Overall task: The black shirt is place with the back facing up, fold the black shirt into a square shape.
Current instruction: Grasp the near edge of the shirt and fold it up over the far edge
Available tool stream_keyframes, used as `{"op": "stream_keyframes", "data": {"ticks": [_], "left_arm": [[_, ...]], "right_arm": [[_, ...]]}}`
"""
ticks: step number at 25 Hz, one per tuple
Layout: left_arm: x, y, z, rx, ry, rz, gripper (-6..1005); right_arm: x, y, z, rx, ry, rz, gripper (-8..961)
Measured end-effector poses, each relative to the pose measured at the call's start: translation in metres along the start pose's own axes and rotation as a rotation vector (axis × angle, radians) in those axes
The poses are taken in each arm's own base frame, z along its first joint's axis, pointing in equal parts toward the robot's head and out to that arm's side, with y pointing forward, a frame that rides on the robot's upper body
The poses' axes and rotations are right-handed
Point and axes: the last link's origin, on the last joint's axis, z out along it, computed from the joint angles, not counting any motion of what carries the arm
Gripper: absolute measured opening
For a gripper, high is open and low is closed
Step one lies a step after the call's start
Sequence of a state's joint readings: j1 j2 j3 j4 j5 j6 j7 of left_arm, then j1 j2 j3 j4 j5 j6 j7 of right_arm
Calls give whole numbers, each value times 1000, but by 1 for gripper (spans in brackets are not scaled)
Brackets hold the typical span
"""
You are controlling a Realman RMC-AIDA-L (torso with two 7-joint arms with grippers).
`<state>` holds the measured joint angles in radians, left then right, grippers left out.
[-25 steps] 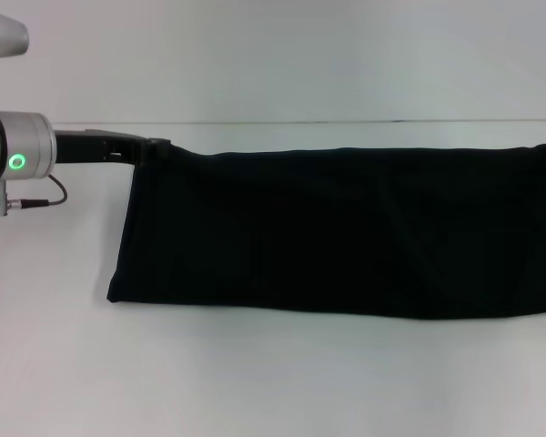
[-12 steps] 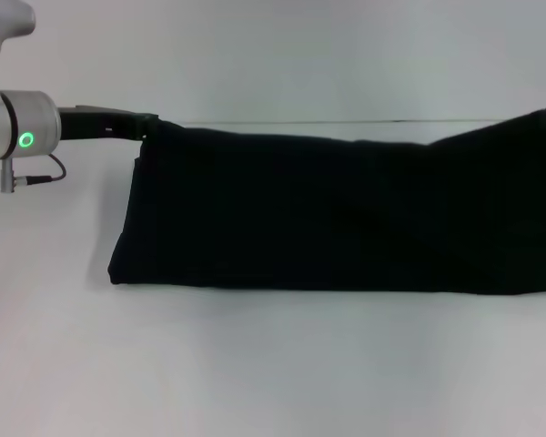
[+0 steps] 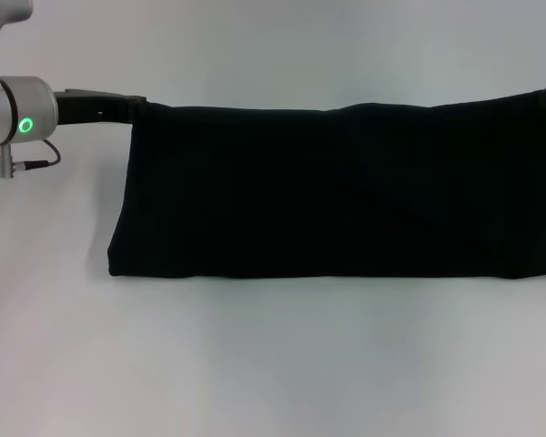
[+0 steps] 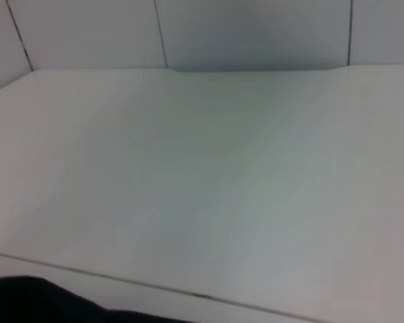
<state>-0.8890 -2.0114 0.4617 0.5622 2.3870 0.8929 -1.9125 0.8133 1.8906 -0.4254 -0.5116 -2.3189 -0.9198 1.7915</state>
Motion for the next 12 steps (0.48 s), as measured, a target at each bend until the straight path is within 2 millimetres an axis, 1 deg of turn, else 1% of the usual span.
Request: {"op": "stream_keyframes", "data": {"ticks": [5, 10, 12], "left_arm": [[-5, 2, 5, 11, -6, -1, 7], [-10, 8, 13, 23, -8, -9, 8], [-10, 9, 14, 29, -5, -9, 43]], "right_arm": [[4, 4, 7, 6, 14, -3, 61], [4, 8, 13, 23, 14, 0, 67], [4, 8, 15, 28, 15, 1, 69]]}}
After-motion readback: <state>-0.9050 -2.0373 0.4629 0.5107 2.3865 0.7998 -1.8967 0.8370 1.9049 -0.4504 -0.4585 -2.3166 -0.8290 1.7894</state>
